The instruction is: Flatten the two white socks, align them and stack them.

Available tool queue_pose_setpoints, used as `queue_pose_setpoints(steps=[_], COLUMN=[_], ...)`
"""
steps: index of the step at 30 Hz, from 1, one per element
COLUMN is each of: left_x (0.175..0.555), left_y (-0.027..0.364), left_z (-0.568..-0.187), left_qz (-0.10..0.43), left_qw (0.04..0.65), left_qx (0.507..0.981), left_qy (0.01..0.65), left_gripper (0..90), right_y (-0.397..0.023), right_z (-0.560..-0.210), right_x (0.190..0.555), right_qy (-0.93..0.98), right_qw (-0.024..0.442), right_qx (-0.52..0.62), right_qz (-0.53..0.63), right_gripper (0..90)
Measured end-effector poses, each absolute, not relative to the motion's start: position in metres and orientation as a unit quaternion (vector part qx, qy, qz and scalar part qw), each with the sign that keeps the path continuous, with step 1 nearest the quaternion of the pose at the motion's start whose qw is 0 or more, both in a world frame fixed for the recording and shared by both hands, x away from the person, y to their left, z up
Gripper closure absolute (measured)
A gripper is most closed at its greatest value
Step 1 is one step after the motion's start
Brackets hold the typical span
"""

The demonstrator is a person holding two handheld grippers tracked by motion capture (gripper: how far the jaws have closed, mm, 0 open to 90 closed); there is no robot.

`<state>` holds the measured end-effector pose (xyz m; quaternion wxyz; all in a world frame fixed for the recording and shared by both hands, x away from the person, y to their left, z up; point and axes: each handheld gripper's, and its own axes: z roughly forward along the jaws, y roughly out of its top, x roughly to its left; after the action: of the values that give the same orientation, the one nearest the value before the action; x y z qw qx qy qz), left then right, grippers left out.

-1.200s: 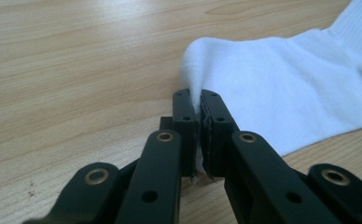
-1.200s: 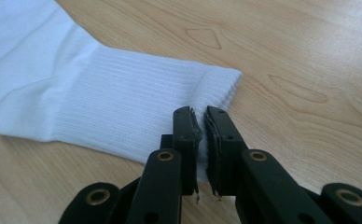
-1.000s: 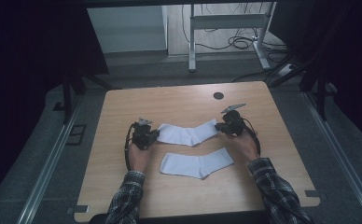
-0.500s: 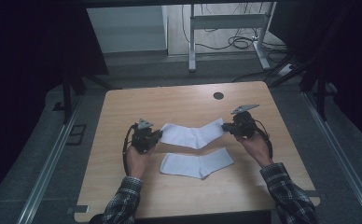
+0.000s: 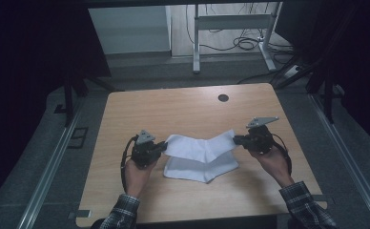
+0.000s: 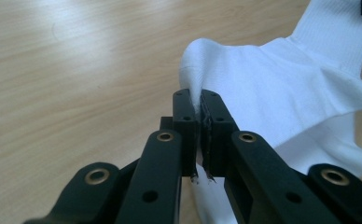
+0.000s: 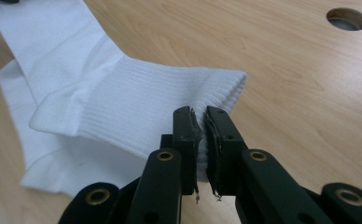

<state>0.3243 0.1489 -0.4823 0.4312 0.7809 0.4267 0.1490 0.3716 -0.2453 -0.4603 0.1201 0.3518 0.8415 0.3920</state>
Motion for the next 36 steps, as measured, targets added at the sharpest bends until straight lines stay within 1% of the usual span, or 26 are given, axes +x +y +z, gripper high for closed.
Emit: queue_pose_setpoints(steps=[7,13,23,29,31,35,36], left_x=[0.304,0.292,0.285,0.287,0.289,0.289,0.29], left_y=[0.149,0.15,0.143,0.137,0.135,0.135,0.135], left_z=[-0.488,-0.496,-0.51,-0.518,-0.522,-0.521,-0.521], left_qz=[0.139,0.133,0.136,0.149,0.159,0.174,0.174], left_qw=[0.428,0.419,0.388,0.357,0.347,0.352,0.35], left_qx=[0.789,0.795,0.813,0.827,0.827,0.819,0.82], left_qy=[0.419,0.419,0.413,0.409,0.412,0.419,0.419], left_gripper=[86.0,86.0,85.9,85.4,82.1,64.0,61.2], right_y=[-0.247,-0.247,-0.241,-0.235,-0.234,-0.235,-0.236], right_z=[-0.464,-0.474,-0.489,-0.502,-0.505,-0.504,-0.503], right_x=[0.352,0.342,0.341,0.342,0.343,0.341,0.341], right_qy=[0.847,0.853,0.865,0.876,0.879,0.875,0.873], right_qw=[0.109,0.098,0.09,0.092,0.09,0.104,0.106], right_qx=[0.343,0.34,0.338,0.335,0.338,0.341,0.342], right_qz=[0.391,0.383,0.36,0.335,0.325,0.326,0.331], right_gripper=[82.2,82.2,82.0,80.9,78.8,66.5,63.5])
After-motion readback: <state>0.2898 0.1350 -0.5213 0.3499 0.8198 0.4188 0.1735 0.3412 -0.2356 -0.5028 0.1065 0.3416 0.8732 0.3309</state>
